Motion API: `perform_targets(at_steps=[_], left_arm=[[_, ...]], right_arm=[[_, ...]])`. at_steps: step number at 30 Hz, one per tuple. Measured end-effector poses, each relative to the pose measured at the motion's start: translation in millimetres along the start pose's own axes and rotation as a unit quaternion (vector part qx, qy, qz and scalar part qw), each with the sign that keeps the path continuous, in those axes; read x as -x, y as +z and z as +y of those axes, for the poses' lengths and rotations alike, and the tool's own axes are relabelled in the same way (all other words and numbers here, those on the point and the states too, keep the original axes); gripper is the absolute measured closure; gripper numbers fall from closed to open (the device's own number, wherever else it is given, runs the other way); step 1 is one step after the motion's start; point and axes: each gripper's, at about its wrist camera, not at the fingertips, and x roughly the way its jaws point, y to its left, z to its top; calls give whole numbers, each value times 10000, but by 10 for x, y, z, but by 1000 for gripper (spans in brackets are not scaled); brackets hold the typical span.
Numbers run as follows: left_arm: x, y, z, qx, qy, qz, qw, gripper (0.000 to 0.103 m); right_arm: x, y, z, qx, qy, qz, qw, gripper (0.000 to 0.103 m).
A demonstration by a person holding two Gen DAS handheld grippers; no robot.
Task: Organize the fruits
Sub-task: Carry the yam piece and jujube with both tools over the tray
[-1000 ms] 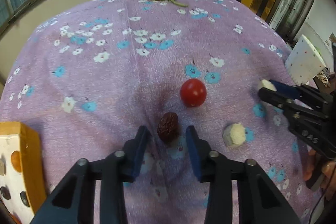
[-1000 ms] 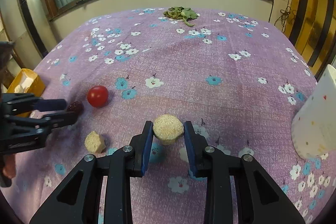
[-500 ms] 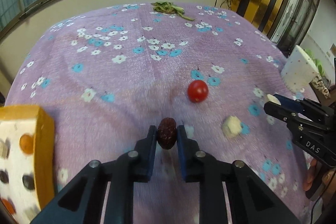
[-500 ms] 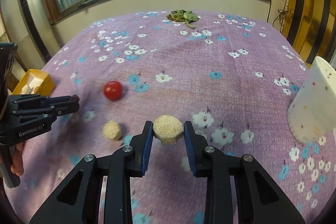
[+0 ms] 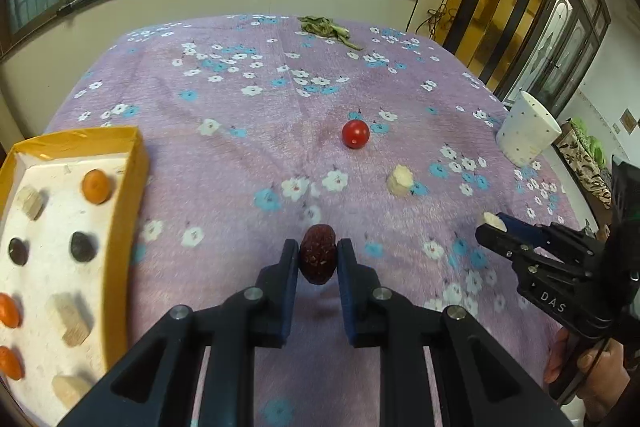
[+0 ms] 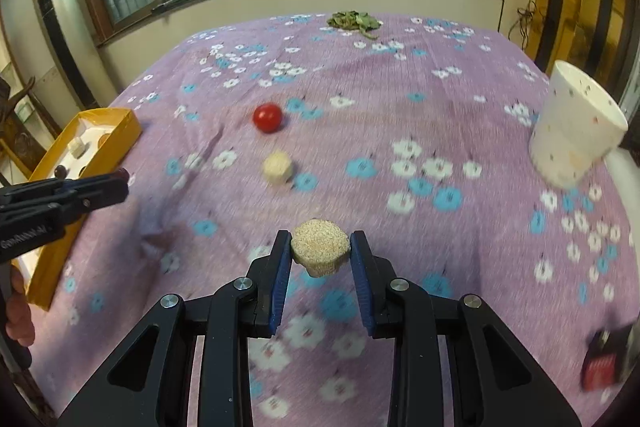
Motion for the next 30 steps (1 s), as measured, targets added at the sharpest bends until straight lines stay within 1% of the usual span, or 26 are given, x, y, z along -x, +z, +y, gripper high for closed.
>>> perform_targets(at_steps=[5,13,21,26,30], left_arm=[[205,-126,209,142,18,-54,9999,81],[518,-281,663,471,133,-211,9986,81],[778,-380,1177,838,381,-384,9950,81],[920,-410,1563,1072,610,-460,9913,81],[1008,-400,1884,1162,840,-510,9884,81]], right_arm=[[79,-58,264,19,84,-45,10000,74],[87,39,843,372,321,-148,9987,74],[-6,228,1542,841,695,-215,9938,75],[-73,373,1966,1126,927,-241,9890,75],[-168,487,2269,1325,1061,-234,9852,75]])
